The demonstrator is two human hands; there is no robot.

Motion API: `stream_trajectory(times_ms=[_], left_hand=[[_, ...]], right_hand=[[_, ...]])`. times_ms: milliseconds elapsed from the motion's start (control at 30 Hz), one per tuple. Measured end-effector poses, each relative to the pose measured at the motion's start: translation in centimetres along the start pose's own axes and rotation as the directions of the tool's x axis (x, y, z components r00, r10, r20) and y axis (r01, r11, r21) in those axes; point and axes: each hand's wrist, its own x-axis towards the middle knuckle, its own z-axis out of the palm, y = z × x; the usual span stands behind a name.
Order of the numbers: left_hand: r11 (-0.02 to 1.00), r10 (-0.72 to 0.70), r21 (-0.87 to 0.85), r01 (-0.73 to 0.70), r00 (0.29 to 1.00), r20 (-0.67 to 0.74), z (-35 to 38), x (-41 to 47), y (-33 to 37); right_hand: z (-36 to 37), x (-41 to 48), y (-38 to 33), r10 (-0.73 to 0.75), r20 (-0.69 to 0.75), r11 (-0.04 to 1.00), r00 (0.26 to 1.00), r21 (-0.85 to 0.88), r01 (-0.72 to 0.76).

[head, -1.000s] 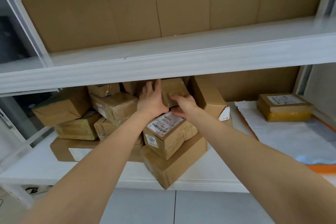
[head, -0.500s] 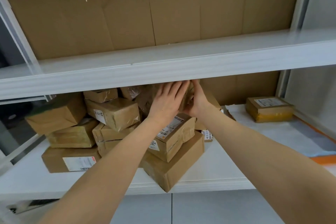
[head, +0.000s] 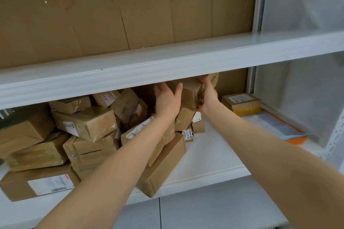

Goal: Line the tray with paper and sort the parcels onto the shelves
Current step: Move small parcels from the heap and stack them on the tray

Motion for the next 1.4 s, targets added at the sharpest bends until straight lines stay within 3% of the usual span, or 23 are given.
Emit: stream_trajectory(times_ms=[167, 233, 367, 533, 600, 700, 800, 900, 967, 1133, 1400], left_hand=[[0.968, -0.108, -0.203, 0.145, 0.977, 0.182, 3.9, 0.2, 2.5], [0.92, -0.182, -0.287, 0.267, 0.939, 0.29, 6.1, 0.2, 3.4], [0.743, -0.318, -0.393, 0.542, 0.802, 0.505, 10.8, -0.1, 5.5], [0.546, -0.327, -0.475, 0.69, 0.698, 0.637, 17.4, 0.2, 7.0], [0.512, -0.334, -0.475, 0.715, 0.676, 0.657, 20.0, 0.5, 7.8], [0.519, -0.371, -0.437, 0.735, 0.654, 0.659, 24.0, 1.4, 8.3], [0.506, -0.418, -0.32, 0.801, 0.552, 0.721, 26.5, 1.6, 8.1], [0.46, -0.461, -0.192, 0.867, 0.418, 0.783, 28.9, 1.7, 7.2], [0.45, -0.49, -0.132, 0.883, 0.367, 0.791, 30.4, 1.9, 6.6], [0.436, -0.581, -0.063, 0.898, 0.334, 0.742, 34.0, 2.0, 5.5], [0.475, -0.655, -0.048, 0.879, 0.39, 0.647, 36.1, 2.9, 4.7]], right_hand=[[-3.5, -0.3, -1.5, -0.01, -0.106, 0.999, 0.994, 0.046, 0.015], [-5.2, -0.6, -2.1, -0.025, -0.14, 0.997, 0.99, 0.075, 0.036], [-9.3, -0.2, -3.5, -0.048, -0.195, 0.986, 0.98, 0.145, 0.077], [-14.6, 3.0, -5.2, -0.032, -0.222, 0.992, 0.975, 0.113, 0.059], [-16.8, 4.2, -6.2, -0.024, -0.219, 0.997, 0.976, 0.068, 0.04], [-20.8, 6.8, -8.3, -0.058, -0.333, 0.996, 0.941, 0.049, 0.079], [-24.3, 8.5, -10.3, -0.064, -0.437, 0.997, 0.897, -0.056, 0.044], [-27.4, 10.0, -11.2, 0.002, -0.445, 0.995, 0.895, -0.086, -0.045], [-29.1, 11.3, -11.1, 0.056, -0.452, 0.985, 0.89, -0.121, -0.123], [-31.3, 14.4, -9.6, 0.107, -0.469, 0.947, 0.877, -0.22, -0.233], [-32.1, 17.8, -7.6, 0.106, -0.479, 0.913, 0.871, -0.301, -0.276]])
